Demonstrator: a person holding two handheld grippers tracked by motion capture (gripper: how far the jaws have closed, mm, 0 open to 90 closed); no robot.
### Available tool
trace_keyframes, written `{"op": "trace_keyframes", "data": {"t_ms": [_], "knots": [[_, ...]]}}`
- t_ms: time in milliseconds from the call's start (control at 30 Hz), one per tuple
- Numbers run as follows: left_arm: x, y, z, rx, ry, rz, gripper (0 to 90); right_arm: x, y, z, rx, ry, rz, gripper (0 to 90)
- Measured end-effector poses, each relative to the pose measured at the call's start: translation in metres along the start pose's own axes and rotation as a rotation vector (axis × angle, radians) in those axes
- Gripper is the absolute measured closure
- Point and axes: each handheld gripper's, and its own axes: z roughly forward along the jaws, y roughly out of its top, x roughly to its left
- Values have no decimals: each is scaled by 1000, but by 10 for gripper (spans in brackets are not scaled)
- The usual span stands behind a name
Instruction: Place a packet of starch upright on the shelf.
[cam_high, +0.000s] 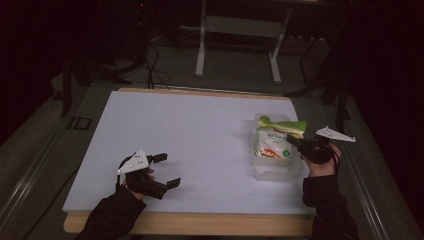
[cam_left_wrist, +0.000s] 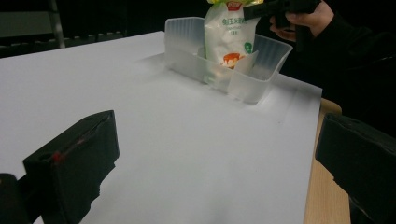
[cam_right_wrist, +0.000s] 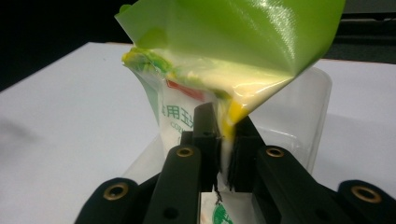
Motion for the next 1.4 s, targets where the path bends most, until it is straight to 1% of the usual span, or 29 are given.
{"op": "trace_keyframes", "data": {"t_ms": [100, 133, 167, 233, 267, 300, 333, 400, 433, 467, 500, 533, 567, 633, 667, 733, 800, 933, 967, 1000, 1100, 1167, 1200, 1233, 1300, 1400], "knots": [[1, -1, 0, -2, 0, -4, 2, 1, 2, -3, -9, -16, -15, 658], [1, -1, 0, -2, -1, -6, 2, 2, 3, -4, -17, -32, -24, 571], [1, -1, 0, -2, -1, -8, 2, 2, 4, -6, -28, -37, -32, 509], [1, -1, 0, -1, -1, -10, 2, 4, 5, -10, -33, -57, -44, 468], [1, -1, 0, 3, -2, -8, 2, 6, 6, -11, -34, -68, -60, 407], [0, -1, 0, 5, -3, -7, 2, 8, 6, -13, -36, -79, -64, 361], [0, -1, 0, 6, -2, -6, 2, 9, 7, -15, -33, -86, -59, 347], [0, -1, 0, 5, -5, -7, 2, 12, 7, -19, -43, -79, -48, 266], [-1, -1, 0, 8, -4, -5, 2, 14, 7, -22, -48, -80, -52, 230], [-1, -1, 0, 7, -5, -6, 2, 16, 7, -24, -52, -65, -53, 198], [-1, -1, -1, 3, -7, -5, 2, 17, 7, -27, -52, -54, -56, 154], [-1, -1, -1, 0, -8, -6, 2, 19, 7, -30, -52, -58, -72, 119], [-2, -2, -1, 2, -8, -5, 2, 20, 8, -33, -50, -58, -85, 118], [-2, -1, -2, 4, -9, 1, 2, 25, 9, -40, -62, -30, -94, 113], [-3, -1, -2, 4, -8, 1, 2, 28, 9, -44, -73, -25, -95, 113], [-4, -1, -1, 3, -11, 0, 2, 33, 9, -48, -81, 13, -97, 113], [-5, 0, -1, 4, -15, 2, 2, 41, 8, -49, -78, 30, -106, 114], [-5, -1, -1, 9, -21, 3, 2, 56, 7, -48, -77, 77, -126, 115], [-5, -1, -1, 9, -21, 3, 2, 56, 7, -48, -77, 77, -126, 115], [-5, -1, 0, 8, -22, -3, 2, 64, 8, -46, -77, 102, -134, 115], [-5, -2, 0, 11, -22, 0, 2, 71, 8, -42, -78, 140, -135, 116], [-5, -2, 0, 13, -22, 1, 2, 71, 8, -42, -78, 140, -135, 116], [-5, -2, 0, 16, -22, 4, 2, 73, 8, -41, -77, 149, -139, 116], [-6, -2, 0, 17, -23, 4, 2, 80, 8, -37, -72, 172, -151, 115], [-6, -2, 0, 16, -22, 4, 1, 86, 7, -35, -65, 188, -159, 115], [-6, -2, 0, 13, -23, 4, 2, 95, 6, -31, -57, 222, -157, 116]]}}
